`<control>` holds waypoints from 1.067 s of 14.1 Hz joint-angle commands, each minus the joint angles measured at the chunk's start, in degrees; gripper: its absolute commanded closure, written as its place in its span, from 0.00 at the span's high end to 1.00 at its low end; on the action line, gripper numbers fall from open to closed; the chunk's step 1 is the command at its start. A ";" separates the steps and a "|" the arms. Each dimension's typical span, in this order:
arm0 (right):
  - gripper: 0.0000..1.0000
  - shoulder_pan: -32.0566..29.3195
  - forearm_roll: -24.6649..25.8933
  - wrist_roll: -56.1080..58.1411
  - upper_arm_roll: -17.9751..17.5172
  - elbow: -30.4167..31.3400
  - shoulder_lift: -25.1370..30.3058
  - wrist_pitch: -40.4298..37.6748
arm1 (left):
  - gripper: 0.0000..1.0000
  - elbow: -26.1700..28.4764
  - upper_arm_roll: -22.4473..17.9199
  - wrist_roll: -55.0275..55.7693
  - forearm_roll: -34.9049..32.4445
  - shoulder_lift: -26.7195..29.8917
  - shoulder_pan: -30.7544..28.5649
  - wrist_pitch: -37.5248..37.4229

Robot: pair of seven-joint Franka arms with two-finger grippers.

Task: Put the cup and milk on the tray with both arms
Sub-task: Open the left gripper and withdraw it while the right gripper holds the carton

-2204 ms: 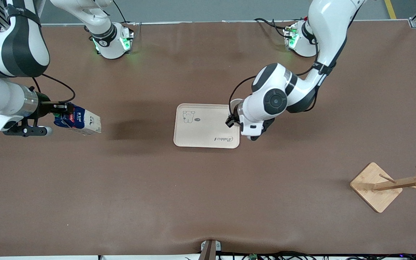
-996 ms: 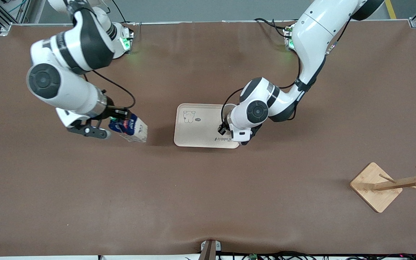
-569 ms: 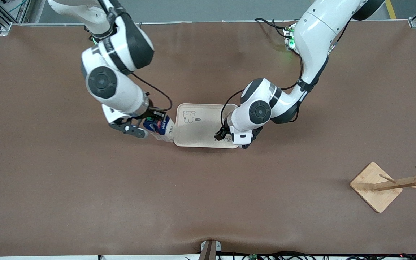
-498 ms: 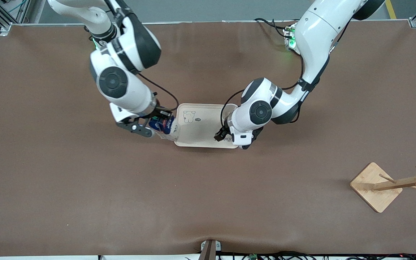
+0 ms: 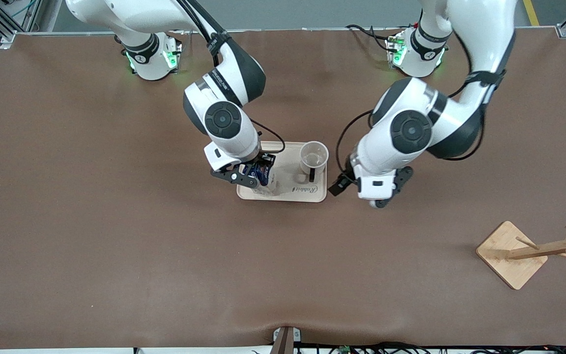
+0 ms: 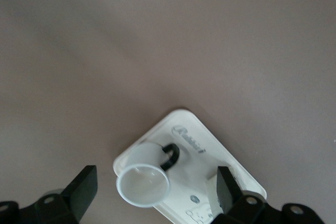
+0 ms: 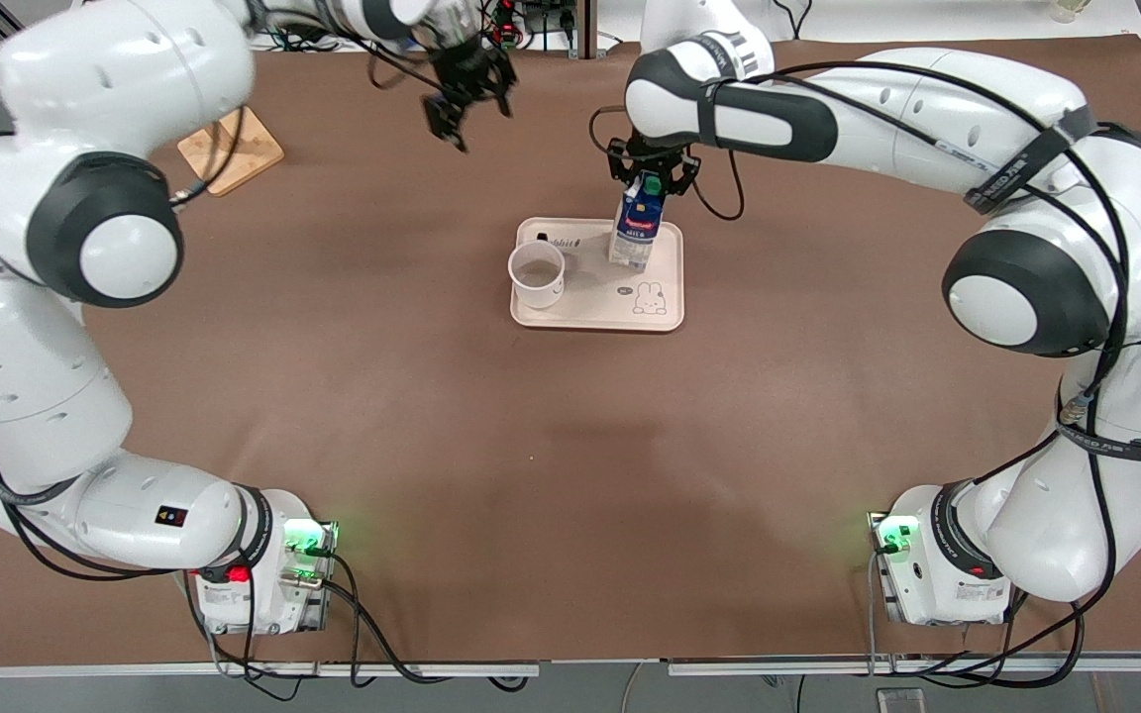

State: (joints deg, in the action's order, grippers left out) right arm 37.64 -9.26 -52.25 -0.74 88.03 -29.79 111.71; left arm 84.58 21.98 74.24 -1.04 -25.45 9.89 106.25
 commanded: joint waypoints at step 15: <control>1.00 0.59 3.46 0.31 0.83 -1.98 -0.79 -7.47 | 1.00 -0.12 -0.10 -51.64 -2.13 17.62 -29.65 -14.40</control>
State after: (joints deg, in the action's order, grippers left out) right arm 38.17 -6.64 -52.01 -0.20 87.08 -30.15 104.59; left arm 83.82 21.43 25.10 -2.30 -10.20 -18.24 93.55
